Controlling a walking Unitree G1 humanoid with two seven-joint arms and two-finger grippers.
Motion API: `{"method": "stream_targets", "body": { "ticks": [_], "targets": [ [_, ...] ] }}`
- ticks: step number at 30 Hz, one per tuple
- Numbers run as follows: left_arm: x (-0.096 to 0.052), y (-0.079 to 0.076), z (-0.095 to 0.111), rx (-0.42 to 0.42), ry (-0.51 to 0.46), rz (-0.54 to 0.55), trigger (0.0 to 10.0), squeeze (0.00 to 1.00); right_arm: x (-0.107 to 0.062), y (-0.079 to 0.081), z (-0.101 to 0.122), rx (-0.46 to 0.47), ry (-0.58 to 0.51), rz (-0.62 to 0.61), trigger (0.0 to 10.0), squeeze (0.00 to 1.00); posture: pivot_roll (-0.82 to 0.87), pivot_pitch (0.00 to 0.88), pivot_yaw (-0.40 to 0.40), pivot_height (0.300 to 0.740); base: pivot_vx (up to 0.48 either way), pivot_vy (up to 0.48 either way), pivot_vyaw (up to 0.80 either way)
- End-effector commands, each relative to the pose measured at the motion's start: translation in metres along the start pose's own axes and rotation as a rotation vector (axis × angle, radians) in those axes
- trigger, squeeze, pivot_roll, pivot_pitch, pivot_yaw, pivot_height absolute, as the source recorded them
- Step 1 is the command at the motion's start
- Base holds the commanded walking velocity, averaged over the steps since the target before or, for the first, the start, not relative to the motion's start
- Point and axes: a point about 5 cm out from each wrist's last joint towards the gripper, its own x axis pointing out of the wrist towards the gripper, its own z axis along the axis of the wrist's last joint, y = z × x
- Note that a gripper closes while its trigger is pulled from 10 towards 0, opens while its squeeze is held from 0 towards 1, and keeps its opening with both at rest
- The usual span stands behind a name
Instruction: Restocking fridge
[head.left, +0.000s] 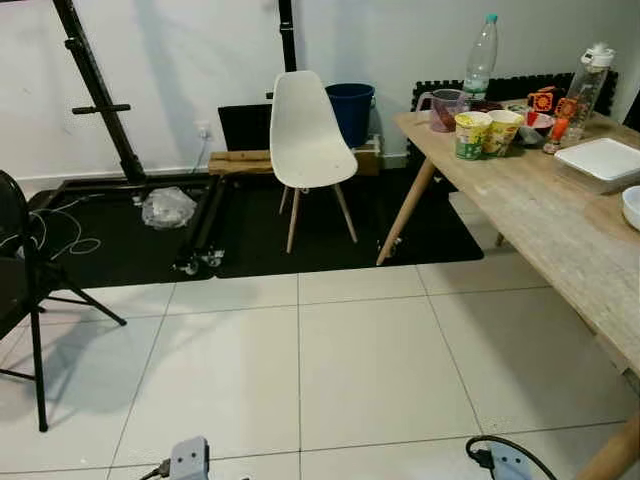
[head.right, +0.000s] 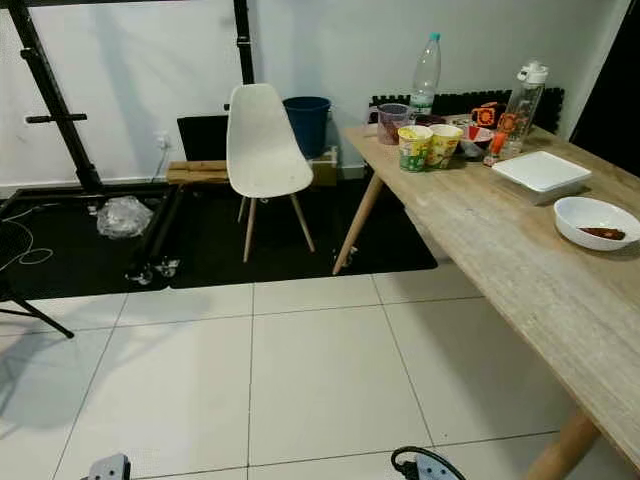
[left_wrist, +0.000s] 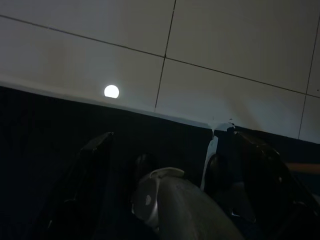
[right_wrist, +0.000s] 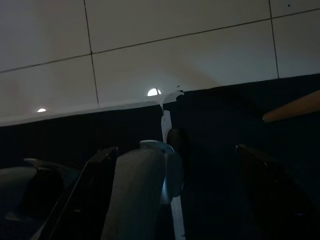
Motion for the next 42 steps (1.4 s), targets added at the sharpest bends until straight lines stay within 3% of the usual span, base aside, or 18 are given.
{"method": "stream_targets", "body": {
  "ticks": [1, 8, 17, 24, 32, 42],
  "targets": [
    [-0.001, -0.002, -0.007, -0.01, 0.011, 0.004, 10.0, 0.0, 0.0, 0.001, 0.0, -0.005, 0.005, -0.002, 10.0, 0.0, -0.06, 0.0, -0.009, 0.74, 0.0, 0.0, 0.0],
    [-0.001, -0.008, -0.013, 0.022, 0.045, -0.021, 10.0, 0.0, -0.001, -0.002, -0.003, -0.031, 0.018, -0.007, 10.0, 0.0, -0.08, 0.0, 0.008, 0.74, 0.0, 0.0, 0.0],
    [0.004, -0.016, -0.006, 0.078, 0.05, -0.056, 10.0, 0.0, -0.003, -0.005, -0.008, -0.036, 0.036, -0.024, 10.0, 0.0, -0.07, 0.0, -0.008, 0.74, 0.0, 0.0, 0.0],
    [0.005, -0.024, -0.011, 0.116, 0.076, -0.077, 10.0, 0.0, 0.0, -0.002, 0.003, -0.079, 0.027, -0.012, 10.0, 0.0, -0.06, 0.0, -0.008, 0.74, 0.0, 0.0, 0.0],
    [0.002, -0.022, -0.02, 0.137, 0.107, -0.075, 10.0, 0.0, 0.002, 0.006, 0.001, -0.129, 0.046, 0.021, 10.0, 0.0, -0.05, 0.0, -0.005, 0.74, 0.0, 0.0, 0.0],
    [0.002, -0.015, -0.014, 0.155, 0.102, -0.055, 10.0, 0.0, 0.004, 0.012, 0.002, -0.129, 0.044, 0.029, 10.0, 0.0, -0.05, 0.0, 0.006, 0.74, 0.0, 0.0, 0.0]
  ]
}}
